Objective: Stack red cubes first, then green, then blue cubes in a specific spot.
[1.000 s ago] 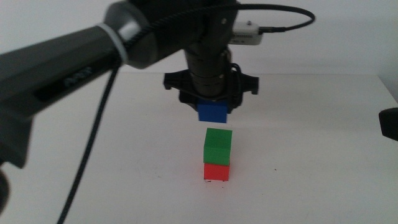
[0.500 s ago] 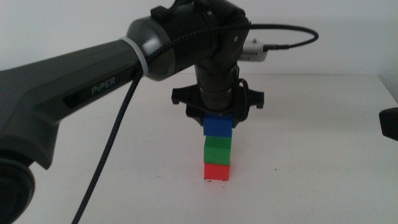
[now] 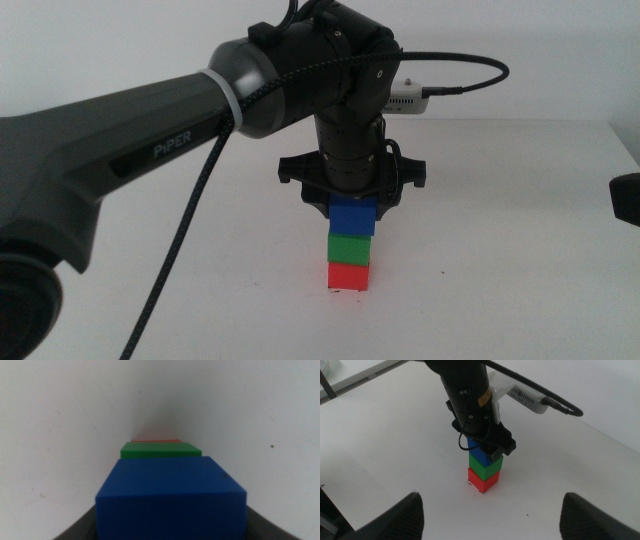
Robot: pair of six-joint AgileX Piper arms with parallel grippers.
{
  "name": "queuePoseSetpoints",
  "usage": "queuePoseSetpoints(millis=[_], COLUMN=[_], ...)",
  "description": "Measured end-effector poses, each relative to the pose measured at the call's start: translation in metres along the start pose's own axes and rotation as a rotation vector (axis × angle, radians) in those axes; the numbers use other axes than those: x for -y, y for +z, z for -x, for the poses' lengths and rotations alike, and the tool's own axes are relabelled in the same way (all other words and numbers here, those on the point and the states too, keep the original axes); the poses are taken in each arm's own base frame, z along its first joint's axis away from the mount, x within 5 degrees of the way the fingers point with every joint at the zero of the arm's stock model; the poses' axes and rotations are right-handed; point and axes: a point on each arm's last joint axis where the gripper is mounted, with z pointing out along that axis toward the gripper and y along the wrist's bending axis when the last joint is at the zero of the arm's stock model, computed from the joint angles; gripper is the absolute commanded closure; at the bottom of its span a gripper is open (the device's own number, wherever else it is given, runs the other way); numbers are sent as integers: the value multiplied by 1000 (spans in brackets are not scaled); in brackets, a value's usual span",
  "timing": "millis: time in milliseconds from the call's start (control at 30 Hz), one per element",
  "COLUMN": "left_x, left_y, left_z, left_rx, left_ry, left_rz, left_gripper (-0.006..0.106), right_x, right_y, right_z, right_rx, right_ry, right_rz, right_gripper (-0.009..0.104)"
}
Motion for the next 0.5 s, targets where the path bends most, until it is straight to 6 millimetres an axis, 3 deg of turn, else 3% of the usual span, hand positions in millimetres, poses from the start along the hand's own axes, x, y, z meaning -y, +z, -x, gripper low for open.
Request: queuePoseSetpoints(millis=[200, 233, 300, 333, 467, 500], left_x=[1, 1, 1, 1, 1, 1], left_y=[9, 9, 9, 9, 9, 9], left_z=[0, 0, 1, 1, 1, 1], left_rx=[-15, -14, -12, -11, -7, -7], left_ry=[-2, -1, 0, 1, 5, 5], left_rz=[7, 8, 11, 13, 17, 17], left_gripper=[102, 87, 84, 73, 61, 35], right_x=[0, 0, 0, 0, 0, 0], right_y=[0, 0, 0, 0, 0, 0], right_z=[0, 0, 0, 0, 0, 0], right_rx=[0, 0, 0, 0, 0, 0], right_ry=[0, 0, 0, 0, 0, 0], right_rz=[0, 0, 0, 0, 0, 0], right_gripper=[15, 15, 15, 15, 15, 15])
